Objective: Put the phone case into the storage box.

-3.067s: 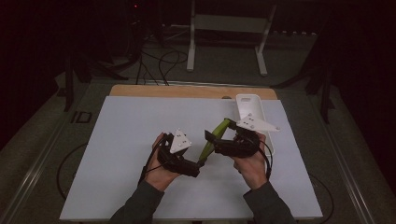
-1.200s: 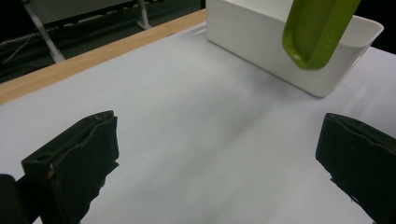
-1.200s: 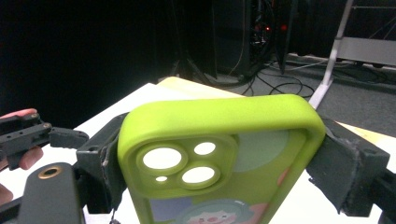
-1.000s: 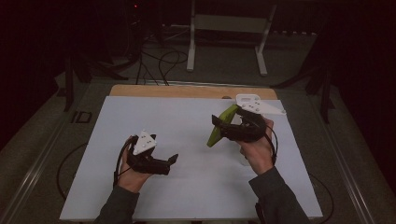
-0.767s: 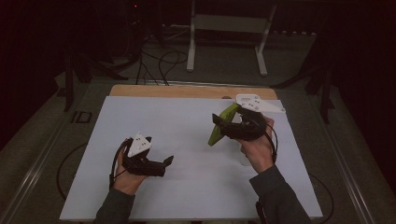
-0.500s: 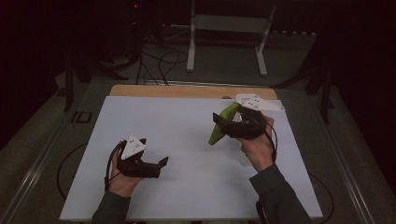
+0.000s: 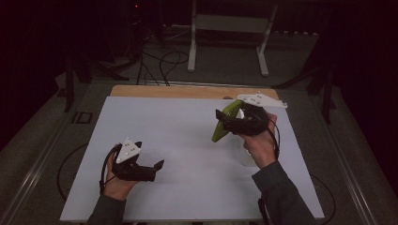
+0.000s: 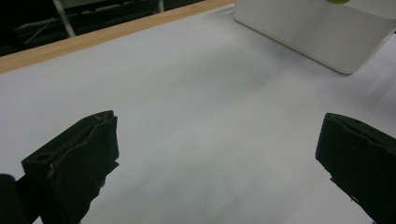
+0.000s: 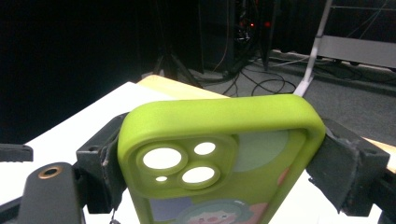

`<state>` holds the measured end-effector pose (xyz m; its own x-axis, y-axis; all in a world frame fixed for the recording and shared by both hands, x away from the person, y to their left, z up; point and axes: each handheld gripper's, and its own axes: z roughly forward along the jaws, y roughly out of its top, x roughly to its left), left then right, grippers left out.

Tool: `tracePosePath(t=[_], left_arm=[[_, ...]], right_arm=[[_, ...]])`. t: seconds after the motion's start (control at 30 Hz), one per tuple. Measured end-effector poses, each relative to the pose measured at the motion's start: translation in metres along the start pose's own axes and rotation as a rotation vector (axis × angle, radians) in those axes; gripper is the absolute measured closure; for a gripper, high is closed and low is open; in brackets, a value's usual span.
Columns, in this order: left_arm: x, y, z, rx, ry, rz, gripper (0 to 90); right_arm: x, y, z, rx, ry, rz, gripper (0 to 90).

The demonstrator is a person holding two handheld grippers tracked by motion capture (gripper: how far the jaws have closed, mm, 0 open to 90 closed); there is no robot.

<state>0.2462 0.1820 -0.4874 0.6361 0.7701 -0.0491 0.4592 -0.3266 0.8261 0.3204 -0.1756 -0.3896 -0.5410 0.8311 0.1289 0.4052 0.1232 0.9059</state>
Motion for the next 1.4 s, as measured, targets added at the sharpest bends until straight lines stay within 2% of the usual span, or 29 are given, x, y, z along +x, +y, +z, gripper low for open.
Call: tracePosePath(t=[0.77, 0.97, 1.1, 1.4], left_arm=[[0.015, -0.034, -0.018, -0.048, 0.040, -0.029, 0.0], [0.017, -0.040, -0.020, -0.052, 0.045, -0.033, 0.0], [0.017, -0.048, -0.022, -0.060, 0.050, -0.050, 0.0], [0.018, -0.053, -0.026, -0.077, 0.062, -0.058, 0.0]], right_arm=[[-0.016, 0.007, 0.003, 0.007, -0.053, 0.009, 16.0], [-0.019, 0.008, 0.003, 0.006, -0.067, 0.013, 16.0], [-0.023, 0.010, 0.003, 0.005, -0.081, 0.014, 16.0], [-0.030, 0.015, 0.002, 0.006, -0.111, 0.015, 16.0]])
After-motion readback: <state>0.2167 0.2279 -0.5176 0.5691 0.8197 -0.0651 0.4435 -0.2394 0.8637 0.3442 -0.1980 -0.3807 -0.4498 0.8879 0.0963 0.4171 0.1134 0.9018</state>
